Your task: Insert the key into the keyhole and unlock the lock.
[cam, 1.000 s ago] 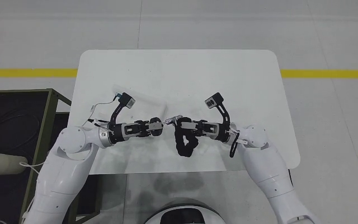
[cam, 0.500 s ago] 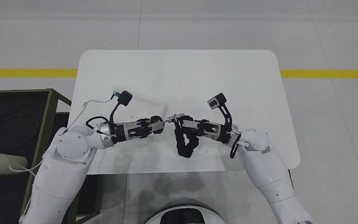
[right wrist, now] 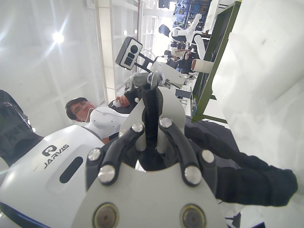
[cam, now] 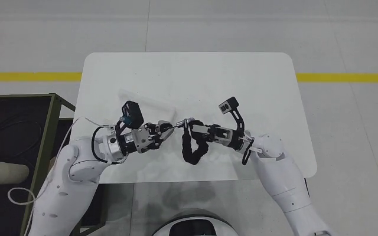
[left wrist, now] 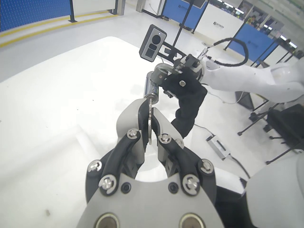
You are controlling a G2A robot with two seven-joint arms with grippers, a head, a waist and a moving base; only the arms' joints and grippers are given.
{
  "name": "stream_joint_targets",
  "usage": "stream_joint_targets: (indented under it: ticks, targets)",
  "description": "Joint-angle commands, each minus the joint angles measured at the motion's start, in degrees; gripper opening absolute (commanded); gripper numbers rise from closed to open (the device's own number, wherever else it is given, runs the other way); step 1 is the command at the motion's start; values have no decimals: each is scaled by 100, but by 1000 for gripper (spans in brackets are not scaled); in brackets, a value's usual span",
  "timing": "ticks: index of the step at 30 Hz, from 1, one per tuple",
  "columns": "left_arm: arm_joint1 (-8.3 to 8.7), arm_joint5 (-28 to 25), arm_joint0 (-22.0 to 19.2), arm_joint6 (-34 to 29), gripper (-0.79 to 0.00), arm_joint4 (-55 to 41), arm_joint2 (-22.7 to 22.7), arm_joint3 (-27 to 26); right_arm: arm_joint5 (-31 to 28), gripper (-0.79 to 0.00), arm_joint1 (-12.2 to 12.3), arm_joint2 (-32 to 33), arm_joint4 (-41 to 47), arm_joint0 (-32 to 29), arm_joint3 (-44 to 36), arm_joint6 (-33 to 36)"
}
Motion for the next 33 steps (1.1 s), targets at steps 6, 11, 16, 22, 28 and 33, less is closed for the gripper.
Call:
stream_joint_targets:
  ticks: [6, 11, 16, 22, 28, 33]
  targets:
    - [-35, -95, 161, 1424, -785, 2169, 3, -136, -15, -785, 16, -37, 31, 54, 83, -25]
    - [-24, -10, 270, 2244, -785, 3526, 22, -247, -7, -785, 31, -49, 43, 83, 126, -41]
    - [-7, 330, 369, 3079, -785, 4642, 62, -310, 24, -785, 50, -57, 20, 110, 120, -75]
    - [30, 626, 592, 3906, -102, 5363, 13, -283, 79, -785, 54, -115, 310, 126, 109, 26]
    - [5, 819, 614, 3771, 0, 4510, -113, -7, -223, -785, 120, 59, -526, 187, 163, -376]
    - [-13, 867, 635, 3595, 0, 3958, -142, 104, -497, -785, 309, 813, -1848, 3, -273, -865]
